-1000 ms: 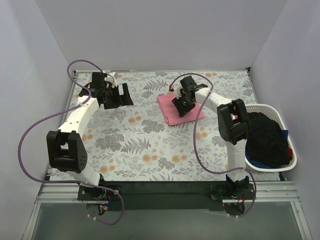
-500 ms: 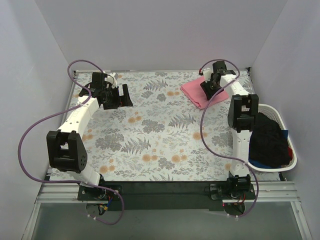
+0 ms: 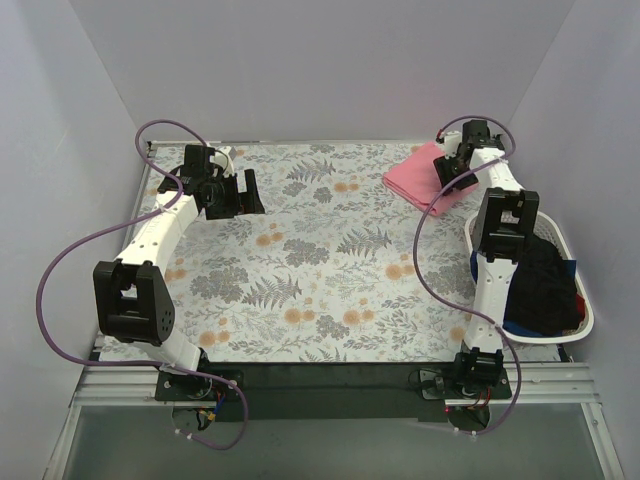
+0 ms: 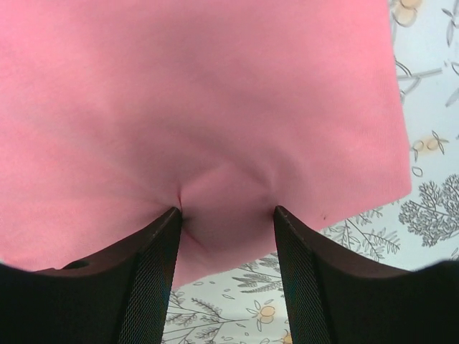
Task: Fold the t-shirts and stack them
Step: Neatly place the folded tshirt to the corner
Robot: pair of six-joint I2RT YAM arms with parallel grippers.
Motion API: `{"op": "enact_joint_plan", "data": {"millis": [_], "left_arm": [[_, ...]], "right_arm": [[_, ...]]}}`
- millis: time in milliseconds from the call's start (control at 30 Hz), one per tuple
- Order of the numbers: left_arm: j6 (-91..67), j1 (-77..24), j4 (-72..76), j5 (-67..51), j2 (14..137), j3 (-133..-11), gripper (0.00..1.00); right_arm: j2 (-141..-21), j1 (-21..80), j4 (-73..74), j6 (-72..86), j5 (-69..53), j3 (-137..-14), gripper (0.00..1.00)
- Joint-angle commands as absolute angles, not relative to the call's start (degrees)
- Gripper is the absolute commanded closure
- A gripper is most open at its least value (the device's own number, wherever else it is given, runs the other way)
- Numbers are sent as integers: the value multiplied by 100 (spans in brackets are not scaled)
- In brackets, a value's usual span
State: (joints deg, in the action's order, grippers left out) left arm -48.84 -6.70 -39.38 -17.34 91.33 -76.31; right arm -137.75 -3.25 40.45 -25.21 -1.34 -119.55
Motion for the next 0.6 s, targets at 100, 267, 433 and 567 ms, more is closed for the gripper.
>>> {"op": "enact_joint_plan", "data": {"millis": [100,267,433,567], "left_arm": [[-4808,-633,-4025,-1687,9044,-7699,3],[-4851,-633,-4034,-1784,9062,-7673,3],[-4860,-642,-4060,-1828,9079,-7717,3],[-4860,-642,-4087,-1819,9070,-7726,3]], "right_arm": [[-13914,-852,4631,-2250,44,-11497,40],[-13239,-800,4825,-2635,-1184,-11110,36],[-12789,-669,4816,-3303,-1652,-11223,24],[-12814,-536,4834,-3998,-1503,-11574,12]]}}
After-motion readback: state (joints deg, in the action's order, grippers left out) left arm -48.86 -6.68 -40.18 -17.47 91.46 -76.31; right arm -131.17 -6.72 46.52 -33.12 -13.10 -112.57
